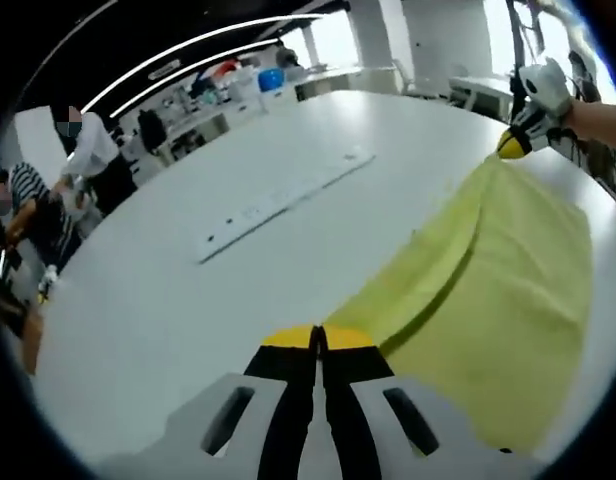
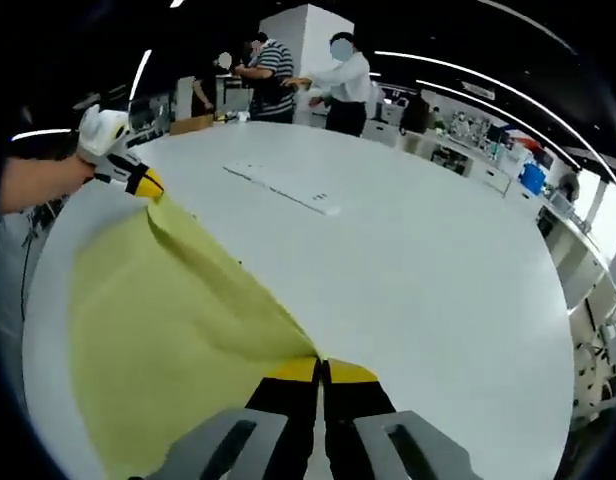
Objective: Fold the garment on the visible template until the final outline fits inside the template.
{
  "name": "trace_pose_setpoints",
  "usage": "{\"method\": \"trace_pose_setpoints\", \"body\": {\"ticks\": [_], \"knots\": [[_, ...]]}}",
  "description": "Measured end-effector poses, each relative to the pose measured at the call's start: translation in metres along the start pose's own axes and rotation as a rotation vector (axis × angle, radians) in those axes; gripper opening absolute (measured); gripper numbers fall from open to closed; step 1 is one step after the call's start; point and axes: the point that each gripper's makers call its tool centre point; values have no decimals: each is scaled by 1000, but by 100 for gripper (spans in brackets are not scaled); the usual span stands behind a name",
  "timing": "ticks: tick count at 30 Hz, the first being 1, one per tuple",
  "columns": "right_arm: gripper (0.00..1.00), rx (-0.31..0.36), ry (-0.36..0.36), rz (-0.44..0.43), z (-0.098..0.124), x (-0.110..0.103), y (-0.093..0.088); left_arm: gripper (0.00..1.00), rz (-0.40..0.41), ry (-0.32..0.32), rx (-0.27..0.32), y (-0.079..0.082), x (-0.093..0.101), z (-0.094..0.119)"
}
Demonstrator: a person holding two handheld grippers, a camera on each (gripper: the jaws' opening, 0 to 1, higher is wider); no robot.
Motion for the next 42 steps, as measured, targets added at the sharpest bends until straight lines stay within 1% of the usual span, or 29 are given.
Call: {"method": "trace_pose_setpoints", "body": {"ticks": [2, 4, 7, 9, 12, 14, 16, 20, 22, 25, 28, 31, 38, 40, 42], "knots": [[0, -4, -7, 19, -2, 0, 1, 0, 26, 5, -2, 1, -3, -1], [0, -5, -22, 16, -1, 2, 2, 0, 46, 13, -3, 3, -6, 1], [2, 17, -50, 35, 4, 6, 10, 0, 54, 25, 14, 8, -12, 5], [5, 38, -49, 33, 7, 7, 16, 0, 53, 39, 25, 11, -17, 8], [5, 52, -45, 40, 13, 5, 20, 0, 65, 42, 41, 13, -22, 15], [6, 63, -37, 44, 16, 2, 23, 0, 72, 35, 53, 14, -22, 19], [7, 69, -27, 56, 19, -2, 26, 2, 74, 20, 69, 16, -19, 25], [9, 84, -9, 82, 25, -9, 30, 5, 51, 3, 98, 21, -14, 32], [10, 86, -2, 91, 27, -12, 30, 7, 50, -10, 110, 22, -11, 37], [11, 89, 10, 92, 32, -17, 28, 7, 58, -35, 126, 23, -3, 44], [12, 91, 14, 96, 37, -20, 26, 8, 61, -43, 136, 24, 1, 50], [13, 105, 21, 92, 43, -23, 25, 8, 79, -66, 151, 24, 6, 57], [13, 106, 26, 80, 52, -29, 14, 10, 94, -93, 151, 13, 16, 70], [13, 114, 22, 79, 56, -32, 9, 12, 90, -95, 146, 8, 18, 74], [13, 118, 28, 62, 58, -34, 5, 13, 89, -99, 142, 4, 19, 77]]}}
Point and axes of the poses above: the point that each gripper's makers call its tool centre point, and the gripper's own axes: z roughly backward along the fingers, x roughly to its right, y roughly out of its top, and after that the axes turned 13 degrees about y, right-handed
